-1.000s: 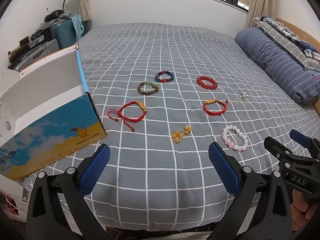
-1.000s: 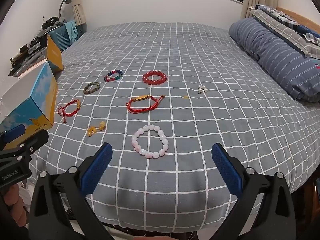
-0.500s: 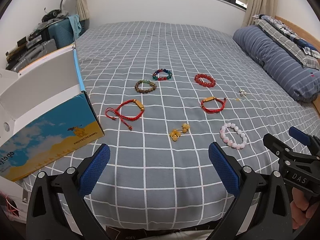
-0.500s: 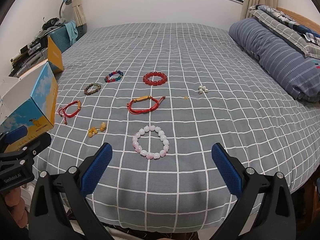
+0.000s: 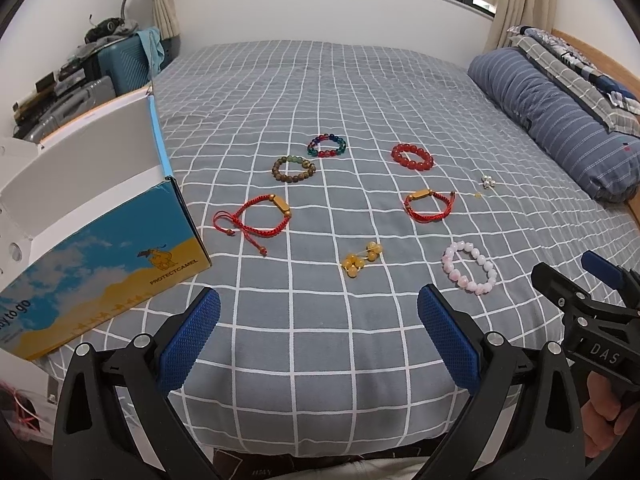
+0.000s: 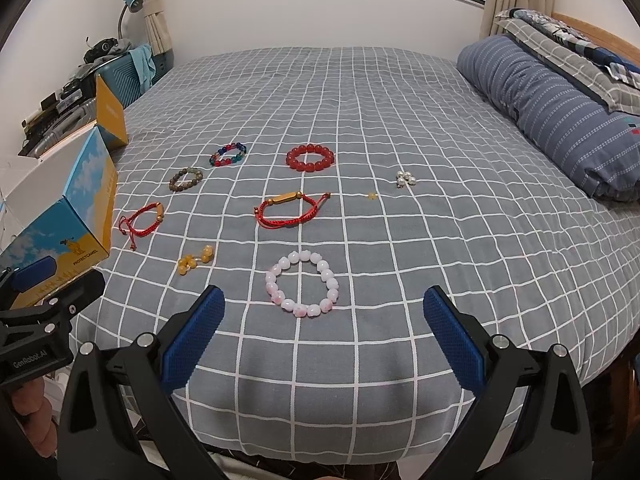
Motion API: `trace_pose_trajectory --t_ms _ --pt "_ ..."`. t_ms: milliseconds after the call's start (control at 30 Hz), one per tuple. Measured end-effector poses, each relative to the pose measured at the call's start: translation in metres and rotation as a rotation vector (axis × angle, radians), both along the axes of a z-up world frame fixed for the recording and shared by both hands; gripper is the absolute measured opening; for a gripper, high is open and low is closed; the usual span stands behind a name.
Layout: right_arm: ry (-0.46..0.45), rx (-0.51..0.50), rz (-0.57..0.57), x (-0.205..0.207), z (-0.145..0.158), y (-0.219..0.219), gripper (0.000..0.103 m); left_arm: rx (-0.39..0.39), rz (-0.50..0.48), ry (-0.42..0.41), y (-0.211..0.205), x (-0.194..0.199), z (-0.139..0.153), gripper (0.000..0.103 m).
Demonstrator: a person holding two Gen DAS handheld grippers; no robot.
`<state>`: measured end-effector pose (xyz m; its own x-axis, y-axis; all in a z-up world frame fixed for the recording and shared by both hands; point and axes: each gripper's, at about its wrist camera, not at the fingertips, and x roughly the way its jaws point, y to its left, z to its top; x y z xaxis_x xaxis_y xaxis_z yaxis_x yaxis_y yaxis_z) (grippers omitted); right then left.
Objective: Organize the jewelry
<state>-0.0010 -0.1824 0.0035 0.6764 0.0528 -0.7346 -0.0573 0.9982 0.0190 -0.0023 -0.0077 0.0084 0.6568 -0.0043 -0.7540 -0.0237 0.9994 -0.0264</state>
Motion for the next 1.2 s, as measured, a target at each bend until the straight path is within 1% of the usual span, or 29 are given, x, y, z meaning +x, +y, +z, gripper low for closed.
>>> trace_pose_trajectory --t_ms 367,533,800,967,1100,1200 --pt "-0.001 -0.003 -0.001 0.000 0.000 0.000 0.096 0.007 -0.003 -0.002 -0.001 -0.001 0.001 0.097" --pt "-0.014 0.028 -0.003 0.000 0.002 -0.001 0.096 0.008 -0.004 -0.002 -0.001 -0.001 0.002 0.097" --pt "-0.010 -0.009 0.000 0.001 0.003 -0.001 0.096 0.011 -0.007 0.000 -0.001 0.001 0.004 0.097" --pt "-0.027 -0.033 -0.006 0.011 0.012 -0.007 0.096 0.008 -0.016 -0.012 -0.002 0.015 0.013 0.097" --pt "-0.036 -0.042 -0.013 0.030 0.022 -0.016 0.096 0.000 -0.030 -0.003 -0.004 0.032 0.014 0.097" --pt "-0.006 -0.026 -0.009 0.052 0.022 -0.025 0.096 0.010 -0.053 0.003 -0.011 0.044 0.011 0.097"
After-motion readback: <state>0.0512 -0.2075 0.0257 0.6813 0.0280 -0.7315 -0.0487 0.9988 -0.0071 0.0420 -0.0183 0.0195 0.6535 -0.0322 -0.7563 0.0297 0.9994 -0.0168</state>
